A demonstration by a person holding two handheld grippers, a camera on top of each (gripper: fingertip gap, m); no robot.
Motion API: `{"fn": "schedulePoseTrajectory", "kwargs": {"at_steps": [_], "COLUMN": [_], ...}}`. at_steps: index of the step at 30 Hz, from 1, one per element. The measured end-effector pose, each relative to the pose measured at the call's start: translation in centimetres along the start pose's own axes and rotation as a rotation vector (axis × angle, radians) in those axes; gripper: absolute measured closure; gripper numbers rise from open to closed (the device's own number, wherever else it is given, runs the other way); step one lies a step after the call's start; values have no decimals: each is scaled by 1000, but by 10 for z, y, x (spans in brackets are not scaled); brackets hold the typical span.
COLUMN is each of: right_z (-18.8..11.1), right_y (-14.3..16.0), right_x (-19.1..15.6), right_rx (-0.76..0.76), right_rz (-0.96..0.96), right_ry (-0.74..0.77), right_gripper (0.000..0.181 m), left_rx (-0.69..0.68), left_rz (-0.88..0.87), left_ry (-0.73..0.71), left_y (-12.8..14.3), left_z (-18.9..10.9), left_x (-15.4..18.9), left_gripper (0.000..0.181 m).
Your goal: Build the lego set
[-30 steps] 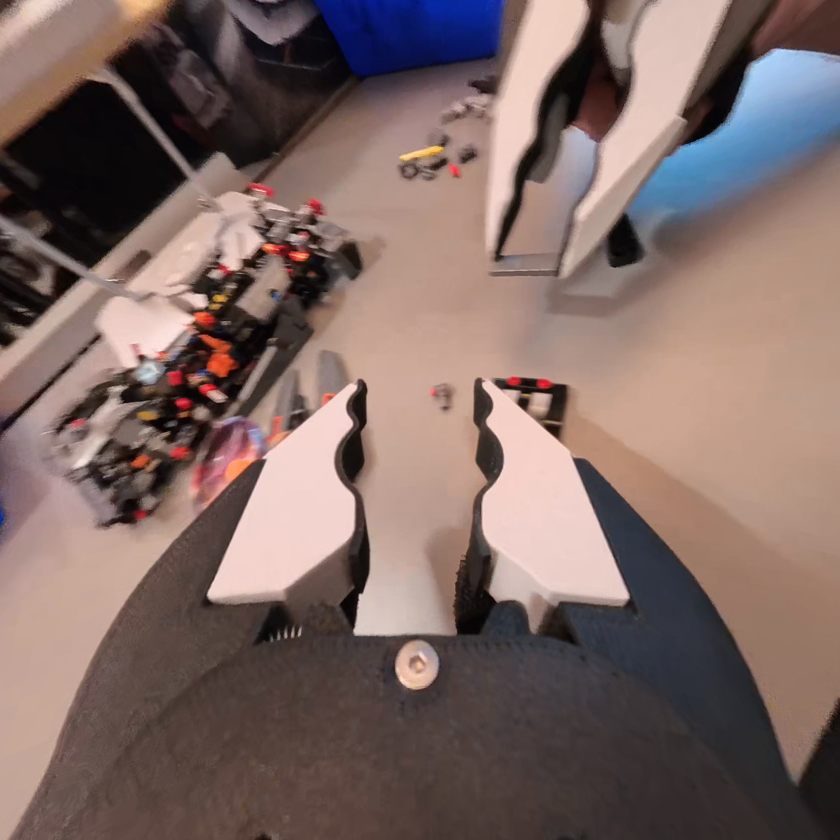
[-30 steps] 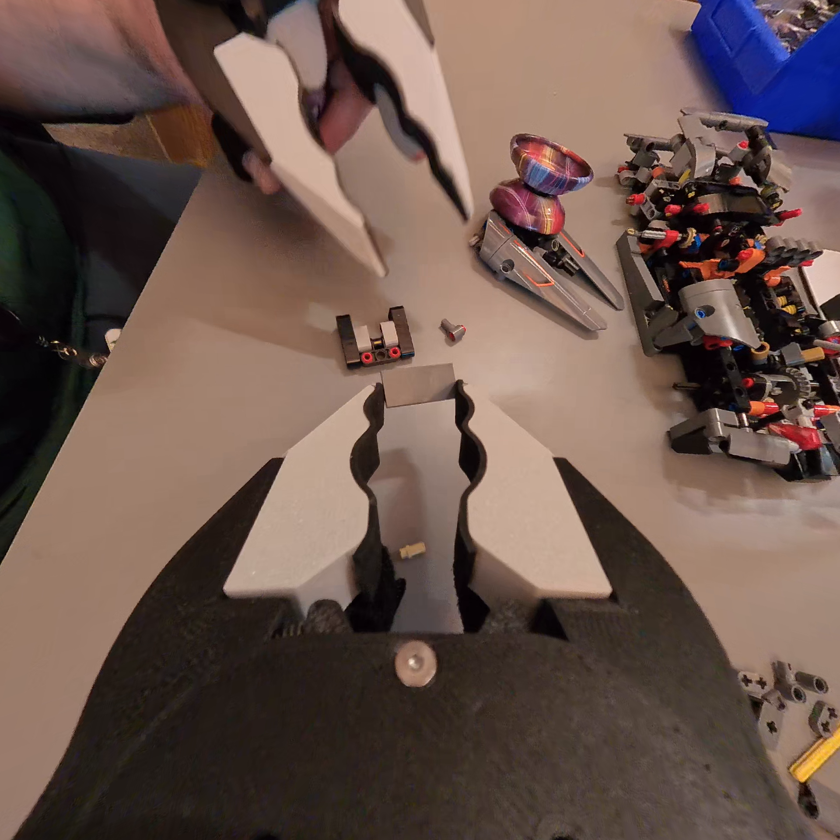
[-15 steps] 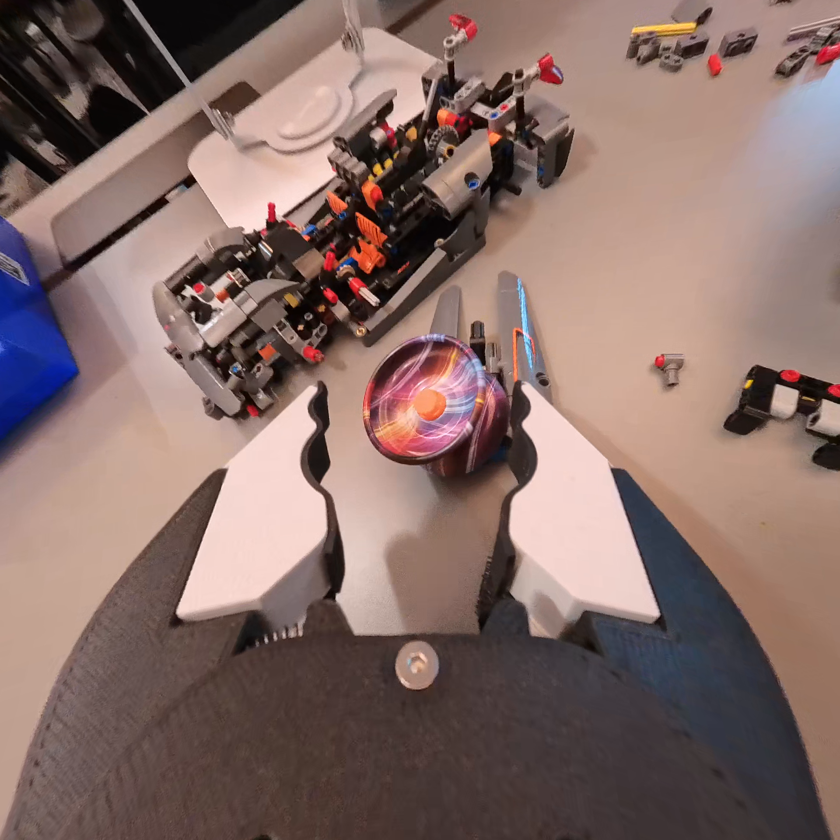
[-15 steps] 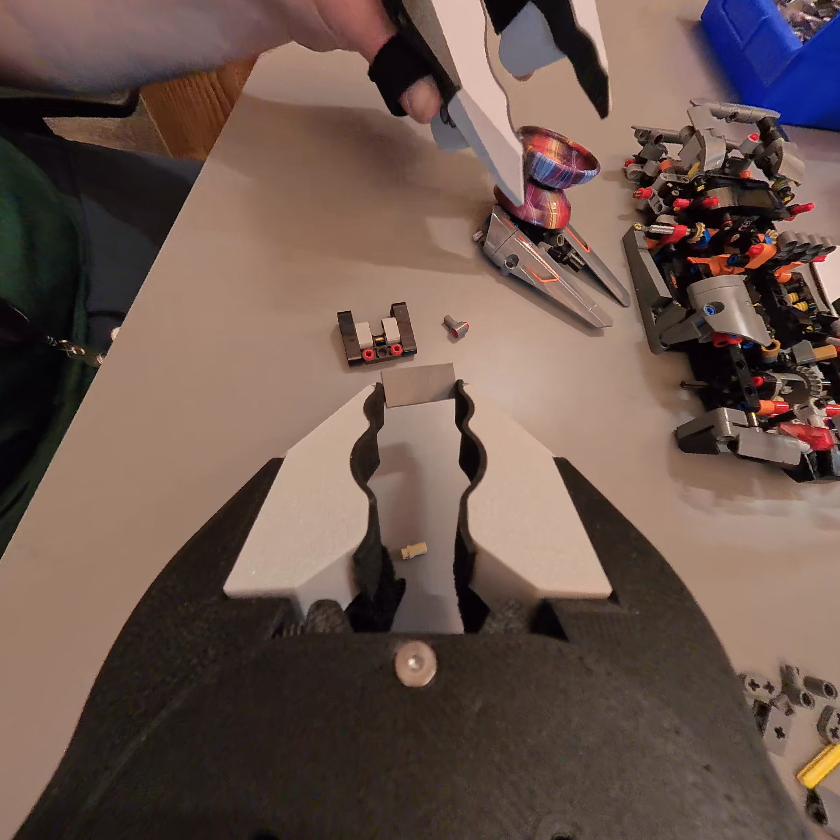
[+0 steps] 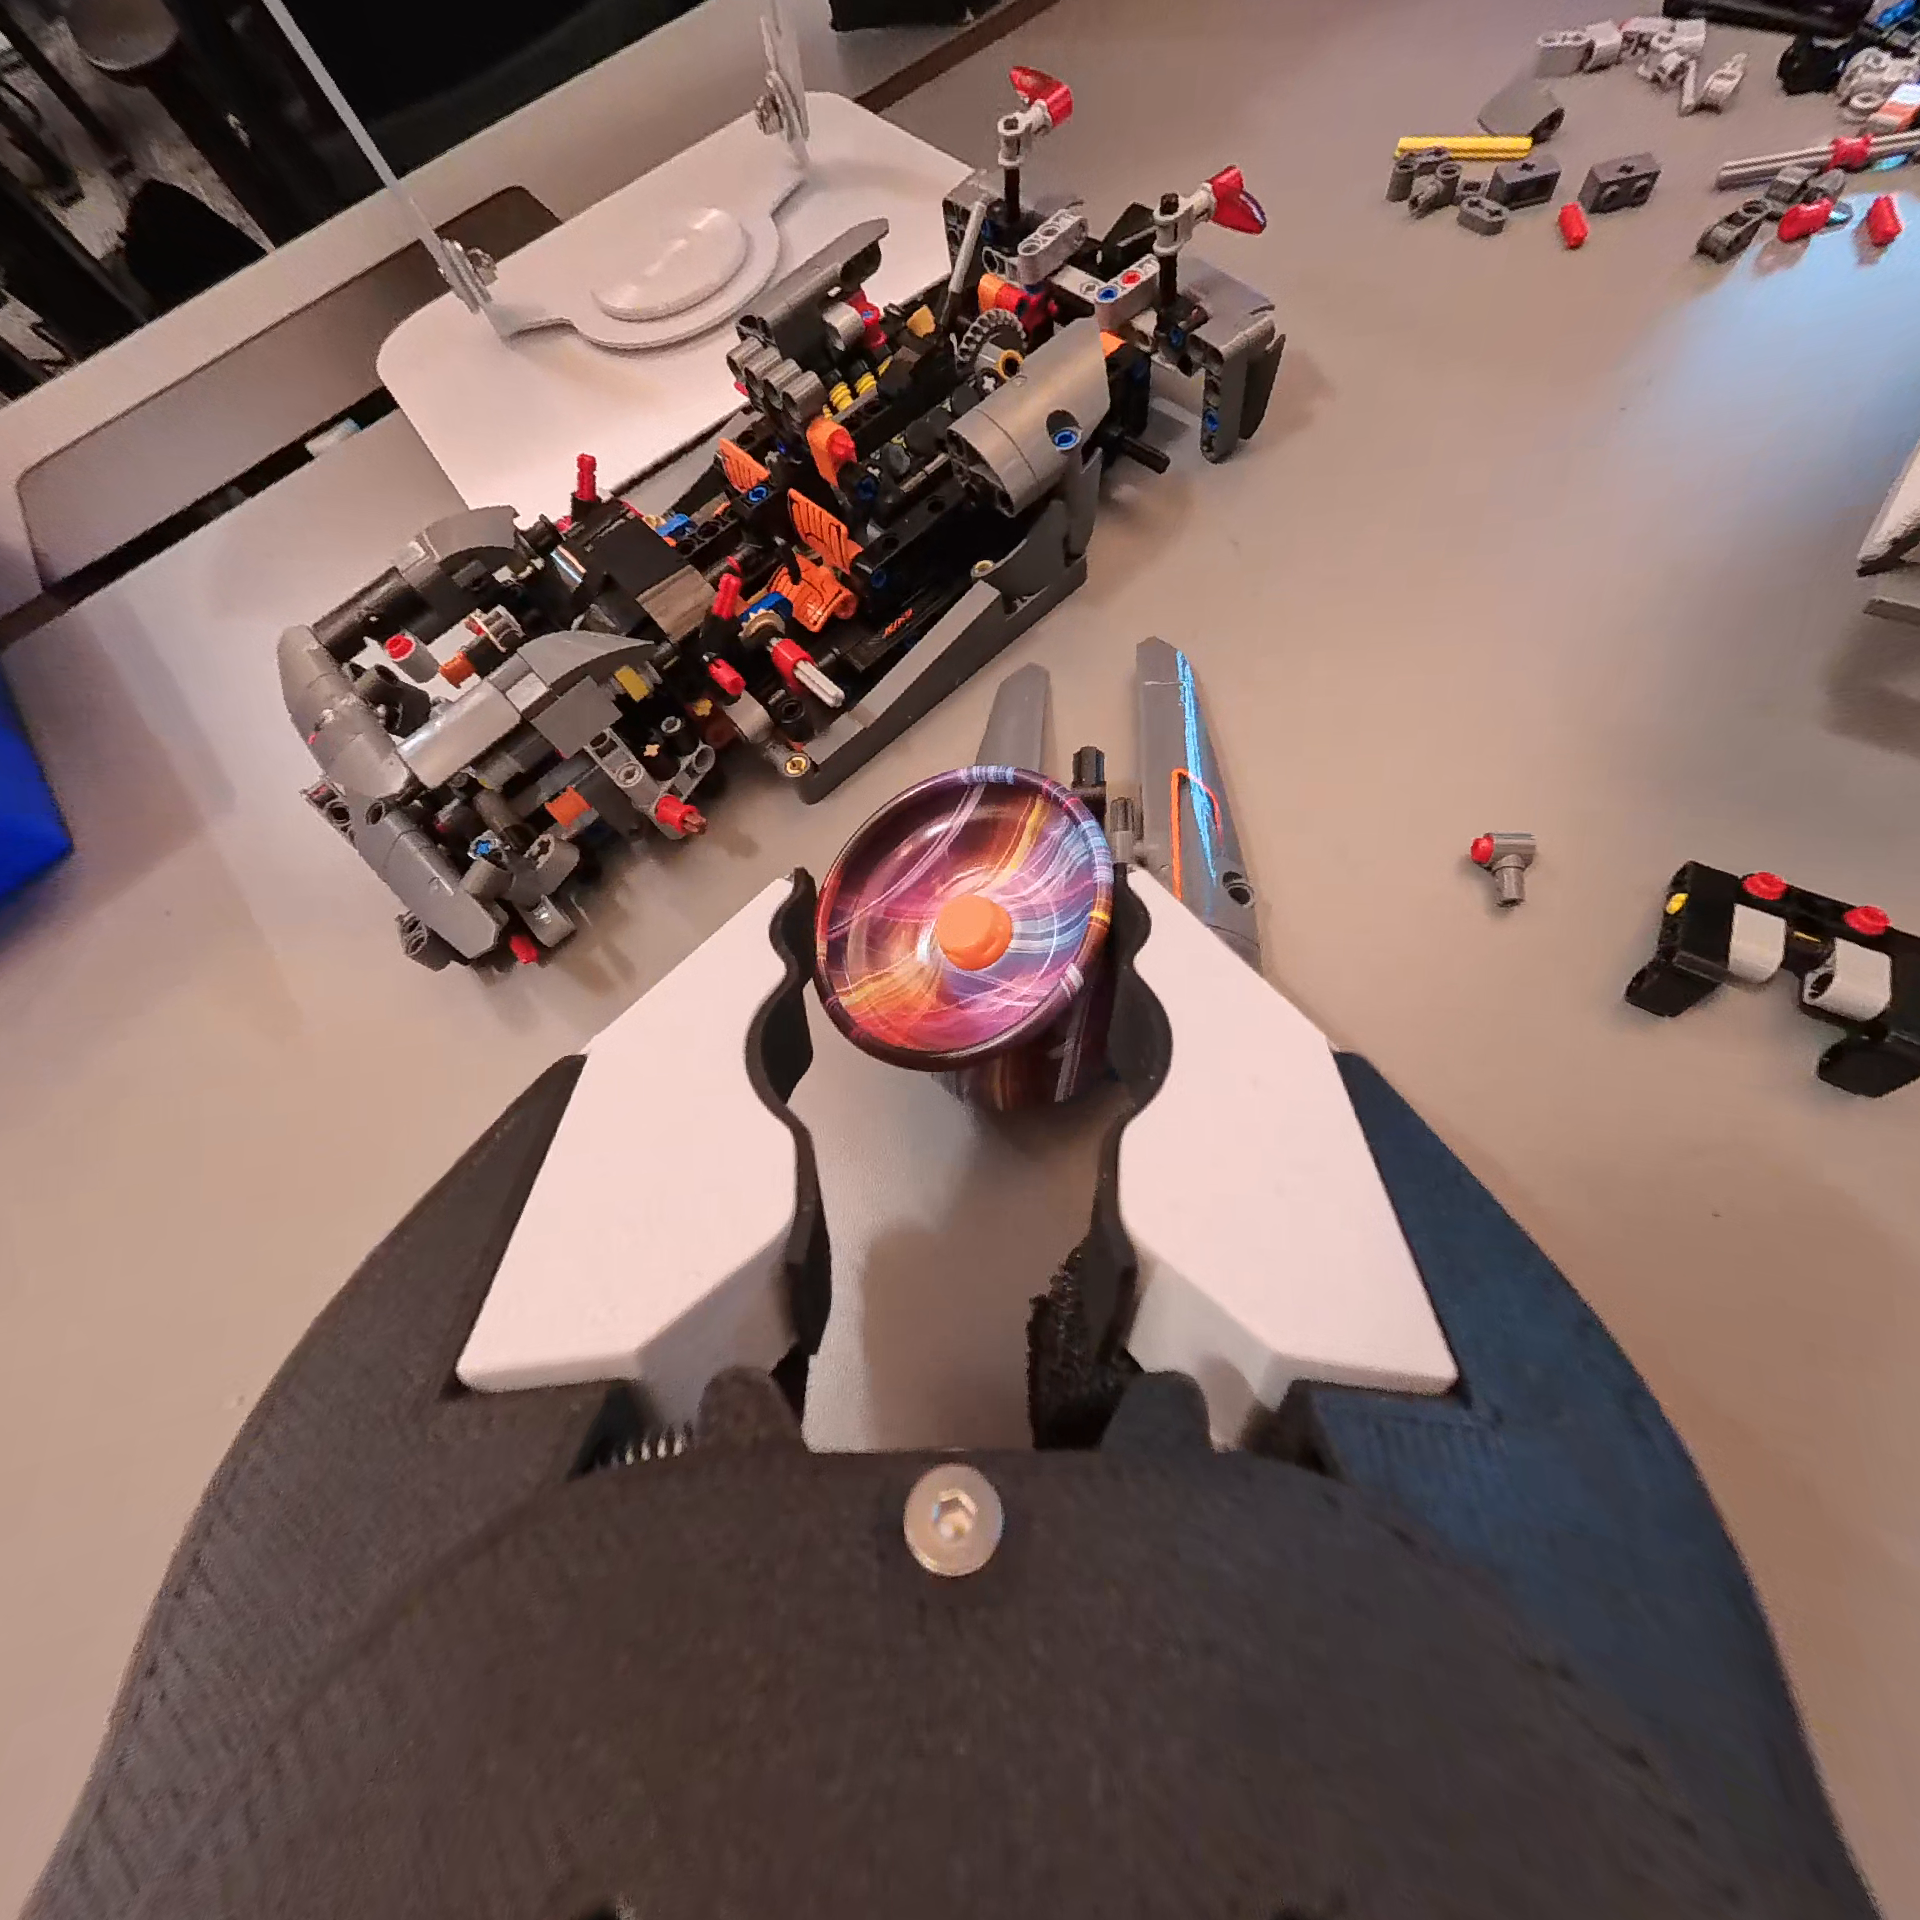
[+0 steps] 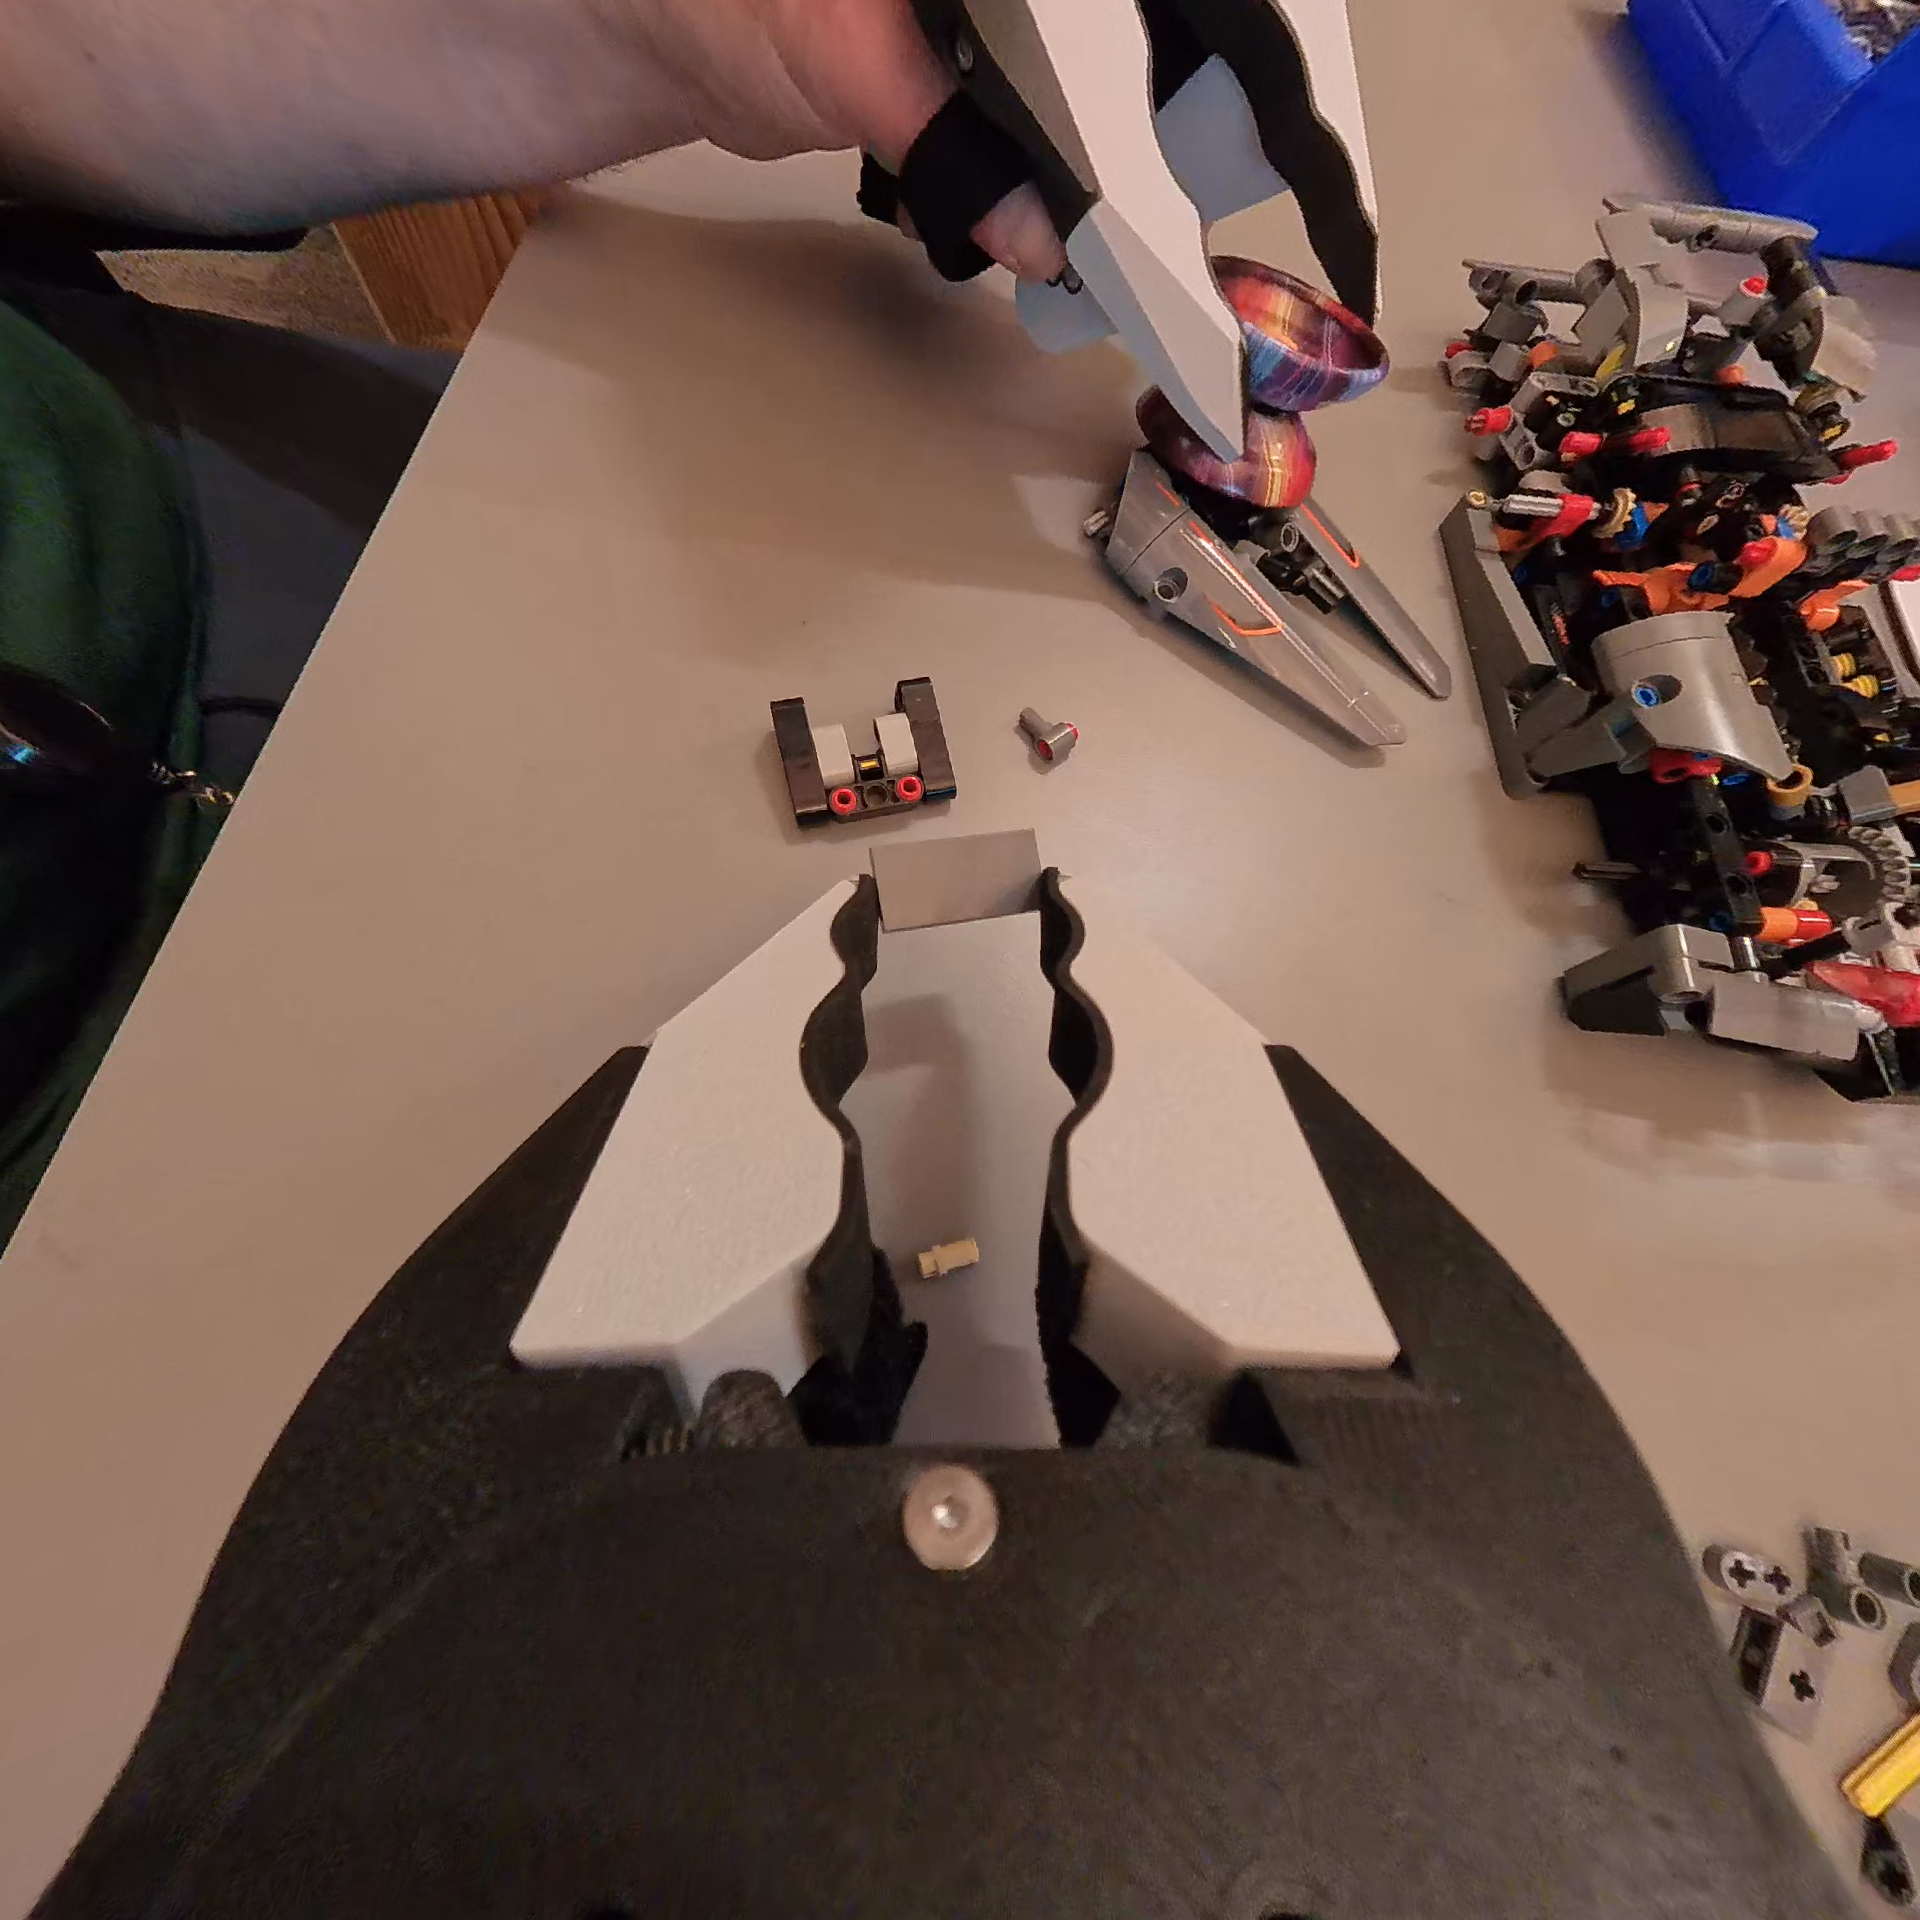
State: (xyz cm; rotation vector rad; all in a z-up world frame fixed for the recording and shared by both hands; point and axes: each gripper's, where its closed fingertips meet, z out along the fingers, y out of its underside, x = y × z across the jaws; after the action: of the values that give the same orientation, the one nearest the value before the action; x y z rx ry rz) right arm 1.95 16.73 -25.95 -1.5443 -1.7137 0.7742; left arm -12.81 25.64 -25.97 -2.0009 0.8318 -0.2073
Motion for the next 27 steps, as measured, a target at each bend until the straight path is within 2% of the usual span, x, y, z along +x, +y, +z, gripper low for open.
{"fn": "schedulePoseTrajectory", "kwargs": {"at_steps": [1,2,5,9,10,12,15,17,20,27], "right_z": [0,0,1,2,2,3,2,2,2,2], "right_y": [0,1,1,3,4,5,5,6,7,8], "right_x": [0,0,0,0,0,1,2,2,2,3], "right_rx": [-1,-2,-2,-7,-8,-13,-13,-14,-17,-22], "right_rz": [1,1,4,7,9,11,13,15,16,19], "right_ry": [0,-1,-4,-7,-8,-7,-5,-6,-8,-6], "right_gripper": [152,152,152,152,152,152,152,152,152,152], "left_rx": [13,44,66,53,45,48,-40,-85,-97,-126], "left_rz": [8,14,6,26,15,-8,-19,-6,-17,-59], "left_ry": [-18,-35,-24,-19,3,24,27,10,-7,32], "left_y": [-2,-7,-14,-9,-7,-6,12,22,26,29], "left_z": [-2,-6,-15,-19,-19,-22,-22,-17,-7,24], "left_x": [-3,-5,-8,-16,-16,-20,-32,-40,-50,-51], "left_gripper": [136,173,165,155,145,137,117,111,112,129]}}
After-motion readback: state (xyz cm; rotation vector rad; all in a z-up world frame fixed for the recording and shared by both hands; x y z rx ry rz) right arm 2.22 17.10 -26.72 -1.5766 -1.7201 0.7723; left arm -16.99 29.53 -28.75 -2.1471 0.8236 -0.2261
